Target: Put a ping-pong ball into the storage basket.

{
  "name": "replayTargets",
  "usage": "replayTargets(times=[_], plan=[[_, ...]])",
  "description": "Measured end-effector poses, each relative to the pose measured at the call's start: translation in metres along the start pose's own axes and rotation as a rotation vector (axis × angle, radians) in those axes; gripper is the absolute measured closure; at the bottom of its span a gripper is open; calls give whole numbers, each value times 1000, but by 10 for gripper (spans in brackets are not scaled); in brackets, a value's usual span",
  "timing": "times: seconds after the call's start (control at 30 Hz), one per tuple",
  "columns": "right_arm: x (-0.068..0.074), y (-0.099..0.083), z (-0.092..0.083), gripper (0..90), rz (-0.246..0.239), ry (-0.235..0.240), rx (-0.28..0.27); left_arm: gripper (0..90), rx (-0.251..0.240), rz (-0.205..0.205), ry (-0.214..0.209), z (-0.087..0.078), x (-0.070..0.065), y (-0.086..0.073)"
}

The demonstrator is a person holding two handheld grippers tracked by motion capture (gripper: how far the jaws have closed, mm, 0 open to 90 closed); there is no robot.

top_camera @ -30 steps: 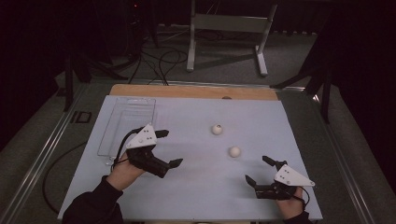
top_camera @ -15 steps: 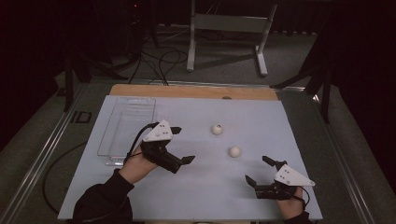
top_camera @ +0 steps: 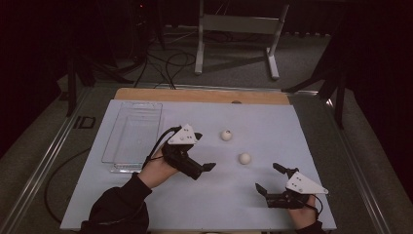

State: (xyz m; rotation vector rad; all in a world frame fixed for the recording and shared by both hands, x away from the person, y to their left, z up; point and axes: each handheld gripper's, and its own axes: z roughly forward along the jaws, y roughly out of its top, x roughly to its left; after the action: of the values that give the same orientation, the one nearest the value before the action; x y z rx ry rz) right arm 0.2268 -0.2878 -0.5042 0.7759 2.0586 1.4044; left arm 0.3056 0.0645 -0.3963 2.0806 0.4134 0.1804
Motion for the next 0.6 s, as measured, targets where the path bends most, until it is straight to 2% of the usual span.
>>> replayTargets(times=[0.13, 0.3, 0.47, 0.53, 0.6], plan=[[0, 0, -1, 82, 4, 1, -1, 3, 11, 1, -15, 9, 0, 4], [0, 0, -1, 82, 7, 4, -5, 3, 31, -23, -33, 20, 1, 10], [0, 0, -1, 82, 8, 2, -6, 3, 55, -18, -26, 26, 1, 17], [0, 0, -1, 82, 9, 4, -5, 3, 73, -14, 0, 30, 1, 20], [0, 0, -1, 82, 7, 4, -8, 3, 75, -12, -15, 32, 2, 21]])
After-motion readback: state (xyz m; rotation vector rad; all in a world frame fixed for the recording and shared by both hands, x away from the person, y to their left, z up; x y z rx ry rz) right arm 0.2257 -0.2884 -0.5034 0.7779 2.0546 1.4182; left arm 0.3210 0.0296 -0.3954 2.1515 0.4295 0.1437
